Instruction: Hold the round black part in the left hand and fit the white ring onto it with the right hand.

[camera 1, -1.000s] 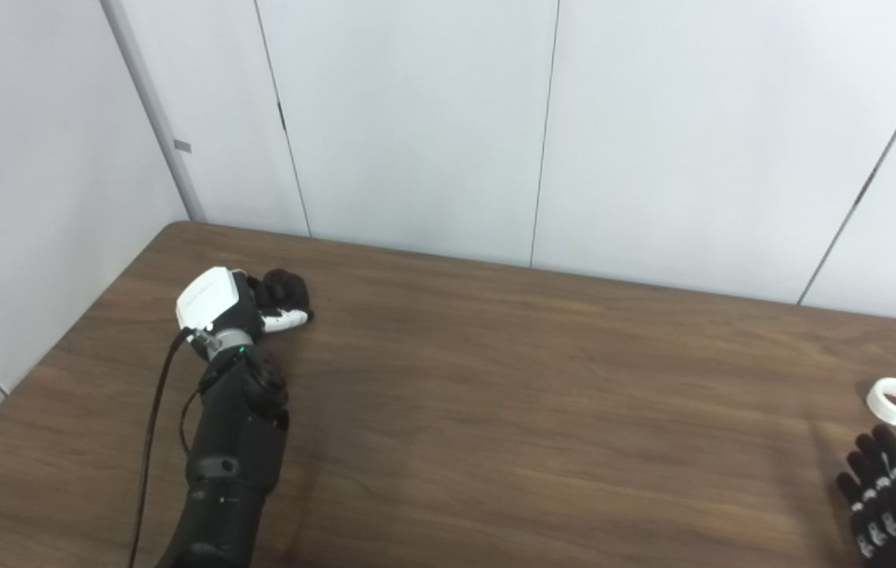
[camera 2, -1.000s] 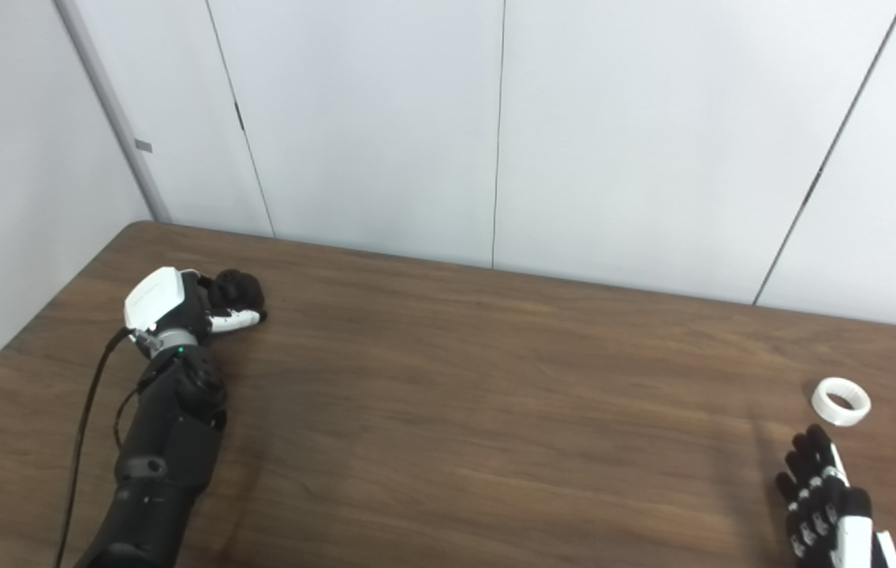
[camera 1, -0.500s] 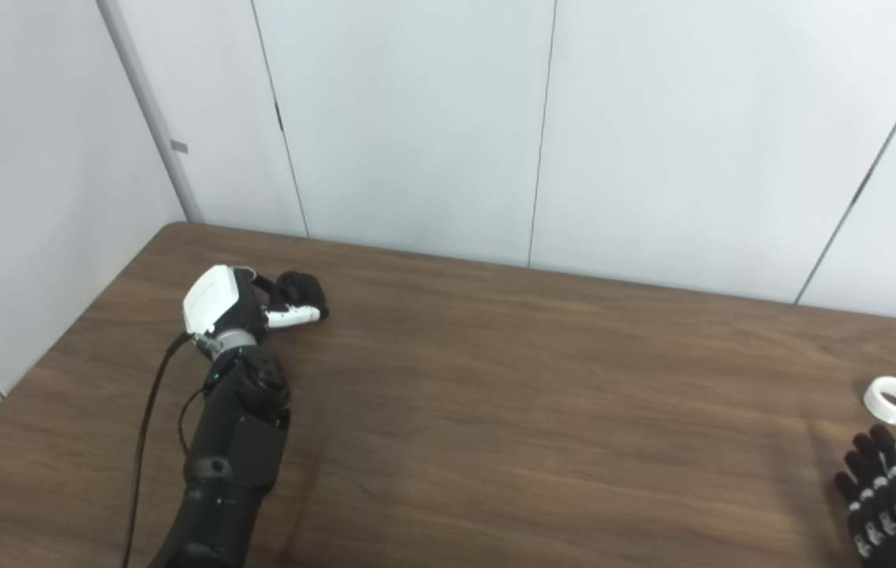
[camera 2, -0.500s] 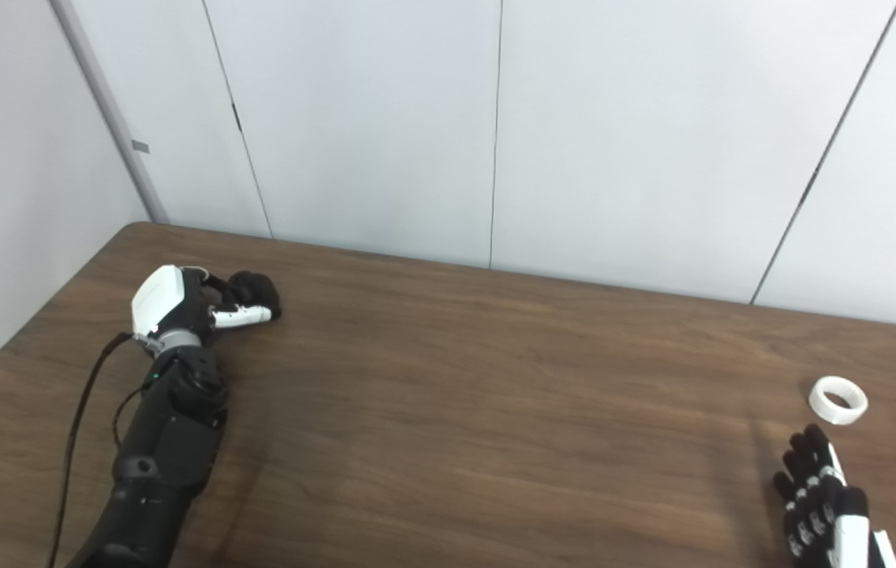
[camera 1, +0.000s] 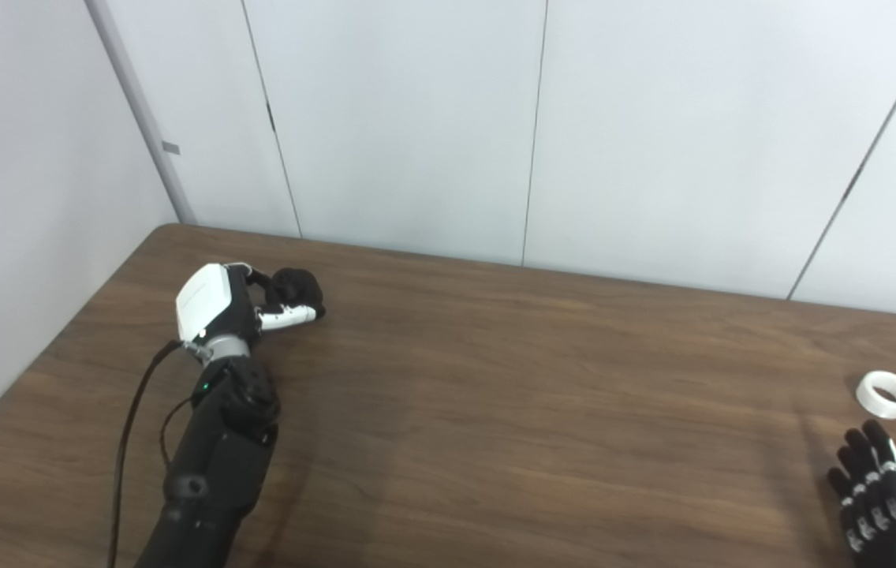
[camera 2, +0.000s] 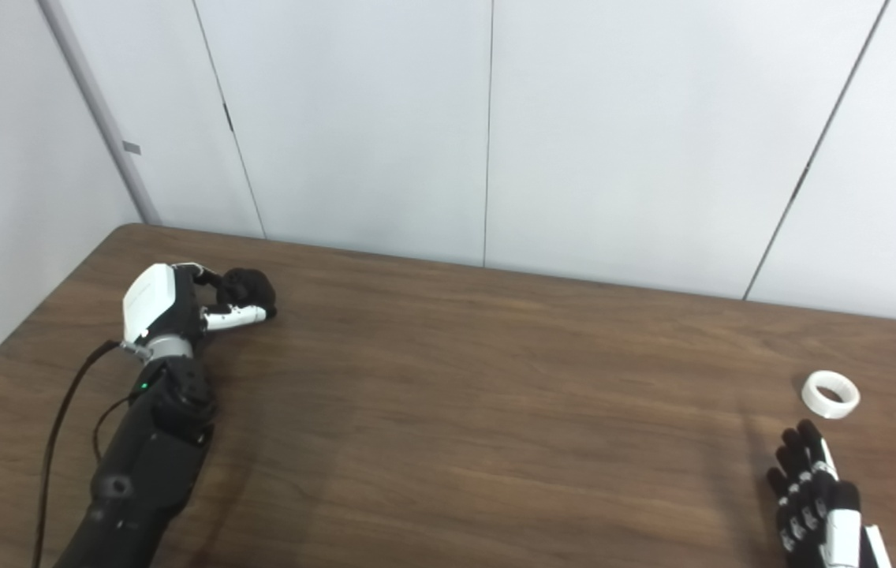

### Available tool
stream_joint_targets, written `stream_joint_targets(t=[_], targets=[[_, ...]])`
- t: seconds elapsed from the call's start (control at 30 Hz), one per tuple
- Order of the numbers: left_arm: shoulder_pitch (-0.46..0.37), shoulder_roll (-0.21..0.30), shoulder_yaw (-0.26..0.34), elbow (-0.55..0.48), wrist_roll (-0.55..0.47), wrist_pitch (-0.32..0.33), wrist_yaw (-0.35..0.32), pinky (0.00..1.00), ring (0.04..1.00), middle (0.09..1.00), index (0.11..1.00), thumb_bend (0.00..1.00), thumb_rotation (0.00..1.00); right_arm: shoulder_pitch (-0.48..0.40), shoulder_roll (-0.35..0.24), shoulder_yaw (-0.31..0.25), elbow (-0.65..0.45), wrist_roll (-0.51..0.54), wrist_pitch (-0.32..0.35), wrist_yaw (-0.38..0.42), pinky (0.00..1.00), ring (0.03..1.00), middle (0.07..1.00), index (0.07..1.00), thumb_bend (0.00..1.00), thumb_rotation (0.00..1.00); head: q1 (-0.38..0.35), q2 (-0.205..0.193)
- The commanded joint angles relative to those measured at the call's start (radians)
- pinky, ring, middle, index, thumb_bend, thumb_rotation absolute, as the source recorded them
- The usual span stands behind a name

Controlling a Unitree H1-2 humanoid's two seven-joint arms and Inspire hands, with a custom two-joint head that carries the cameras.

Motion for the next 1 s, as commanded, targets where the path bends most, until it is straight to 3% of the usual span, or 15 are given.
stream_joint_targets(t=[0.0,0.27,0.5,0.67,0.83,0.97], targets=[[0.001,0.006,-0.02,-0.114,0.0,-0.017,0.002,0.92,0.857,0.76,0.486,0.52,0.05,0.01,0.009,0.009,-0.001,-0.005,0.017,-0.004,1.0,1.0,0.989,0.984,0.6,1.0,-0.003,0.003],[0.096,-0.033,-0.12,-0.339,0.026,0.011,-0.084,0.85,0.885,0.783,0.487,0.52,0.05,0.006,0.005,0.018,-0.009,-0.013,0.019,-0.01,1.0,1.0,0.991,0.984,0.61,1.0,-0.016,0.014],[0.167,-0.091,-0.184,-0.525,0.081,0.015,-0.23,0.82,0.884,0.79,0.487,0.52,0.05,0.008,0.012,0.027,-0.036,-0.021,0.046,-0.024,1.0,1.0,0.993,0.994,0.61,1.0,-0.046,0.034],[0.216,-0.108,-0.282,-0.625,0.131,0.011,-0.324,0.84,0.88,0.785,0.486,0.52,0.05,0.006,0.029,0.034,-0.052,-0.029,0.057,-0.04,1.0,1.0,0.988,0.985,0.61,1.0,-0.073,0.046],[0.265,-0.103,-0.38,-0.659,0.181,-0.053,-0.352,0.96,0.875,0.771,0.486,0.52,0.05,0.005,0.047,0.046,-0.078,-0.046,0.084,-0.062,1.0,1.0,0.984,0.984,0.6,1.0,-0.097,0.06],[0.319,-0.105,-0.444,-0.661,0.194,-0.125,-0.353,0.96,0.871,0.771,0.486,0.52,0.05,0.008,0.059,0.055,-0.105,-0.05,0.109,-0.072,1.0,1.0,0.989,0.988,0.59,1.0,-0.125,0.077]])
